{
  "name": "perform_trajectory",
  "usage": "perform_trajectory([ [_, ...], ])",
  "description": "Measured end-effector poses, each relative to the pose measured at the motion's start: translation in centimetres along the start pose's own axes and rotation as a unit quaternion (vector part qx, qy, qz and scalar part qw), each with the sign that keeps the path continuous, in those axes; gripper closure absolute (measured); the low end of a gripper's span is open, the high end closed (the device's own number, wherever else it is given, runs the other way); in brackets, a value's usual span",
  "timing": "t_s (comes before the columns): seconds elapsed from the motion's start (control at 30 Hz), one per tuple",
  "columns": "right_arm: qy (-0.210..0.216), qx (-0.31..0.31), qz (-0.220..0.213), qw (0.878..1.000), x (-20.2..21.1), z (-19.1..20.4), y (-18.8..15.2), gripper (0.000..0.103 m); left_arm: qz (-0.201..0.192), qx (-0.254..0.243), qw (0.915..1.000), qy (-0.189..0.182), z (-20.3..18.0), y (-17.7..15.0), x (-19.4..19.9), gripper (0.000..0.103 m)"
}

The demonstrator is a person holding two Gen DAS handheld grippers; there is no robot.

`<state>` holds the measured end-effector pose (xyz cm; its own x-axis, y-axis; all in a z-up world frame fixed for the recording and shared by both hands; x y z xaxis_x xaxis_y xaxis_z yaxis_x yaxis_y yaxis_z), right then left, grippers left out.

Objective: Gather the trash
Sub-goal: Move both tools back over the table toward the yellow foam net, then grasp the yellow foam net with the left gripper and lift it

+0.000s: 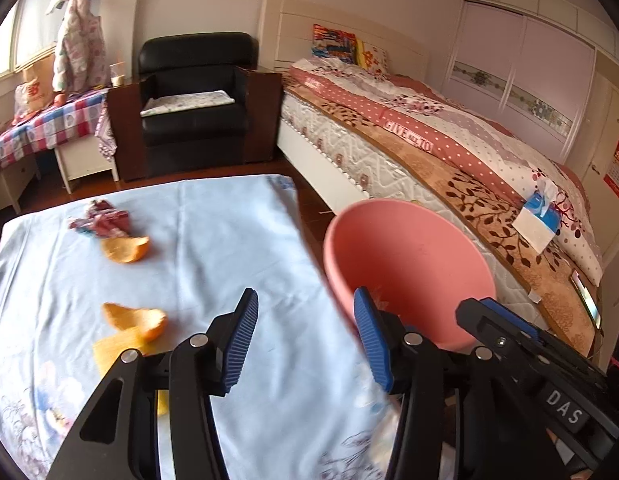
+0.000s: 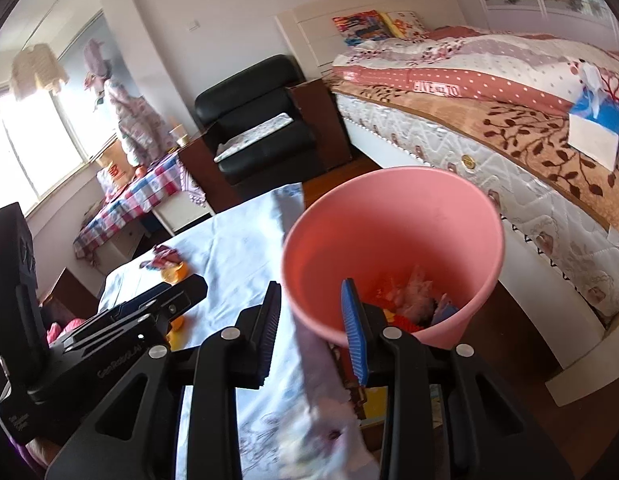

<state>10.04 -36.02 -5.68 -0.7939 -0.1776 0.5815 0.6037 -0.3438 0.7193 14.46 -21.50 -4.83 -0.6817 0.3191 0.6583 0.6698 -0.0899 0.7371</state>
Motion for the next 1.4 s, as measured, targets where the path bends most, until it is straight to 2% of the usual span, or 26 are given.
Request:
perform_trajectory([
  [0.27,0.012,0.016,0.008,1.0,0.5,2.4,-1.5,0.071,0.001,0.034,0.9976,0.061,6.6,-2.5,2.3,0.053],
  [0.53,0.023,0.032,0.018,0.999,0.1,3.9,-2.5,0.071,0.036,0.091,0.9887,0.114,13.5,-6.1,2.4,0.052],
  [0.7,0.029,0.038,0.028,0.998,-0.4,4.4,-3.1,0.071,0.063,0.103,0.9833,0.136,15.1,-7.4,0.9,0.052],
  [0.87,0.032,0.04,0.036,0.998,-1.2,4.3,-3.5,0.071,0.086,0.104,0.9817,0.135,15.1,-8.1,-0.9,0.051],
  [1.0,0.033,0.039,0.044,0.998,-1.8,4.2,-3.8,0.071,0.083,0.097,0.981,0.146,15.1,-8.1,-1.6,0.045],
  [1.1,0.034,0.04,0.048,0.997,-2.1,4.3,-4.0,0.071,0.083,0.099,0.9808,0.146,15.0,-7.9,-1.7,0.046],
  [1.17,0.035,0.041,0.05,0.997,-2.2,4.4,-4.2,0.071,0.081,0.097,0.9825,0.137,14.6,-7.8,-1.7,0.056],
  [1.23,0.036,0.042,0.052,0.997,-2.4,4.6,-4.2,0.071,0.078,0.089,0.9852,0.124,14.0,-7.6,-1.7,0.08],
  [1.27,0.036,0.043,0.053,0.997,-2.5,4.7,-4.3,0.071,0.074,0.082,0.986,0.125,13.7,-7.5,-1.6,0.087],
  [1.3,0.036,0.045,0.055,0.997,-2.6,4.8,-4.4,0.071,0.071,0.075,0.9865,0.127,13.5,-7.4,-1.4,0.092],
  [1.4,0.035,0.047,0.057,0.997,-2.5,5.1,-4.5,0.071,0.068,0.071,0.9876,0.122,13.3,-7.4,-0.9,0.094],
])
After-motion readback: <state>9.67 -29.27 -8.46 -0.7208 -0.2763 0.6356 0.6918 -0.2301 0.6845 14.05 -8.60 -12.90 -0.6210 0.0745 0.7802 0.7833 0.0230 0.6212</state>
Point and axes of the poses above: each gripper's, at about its wrist camera, not at the fingertips, and x roughly against the way its jaws point, z to its left, y to its top, the point moved 9 cm from there along -x, roughly the way its jaws point
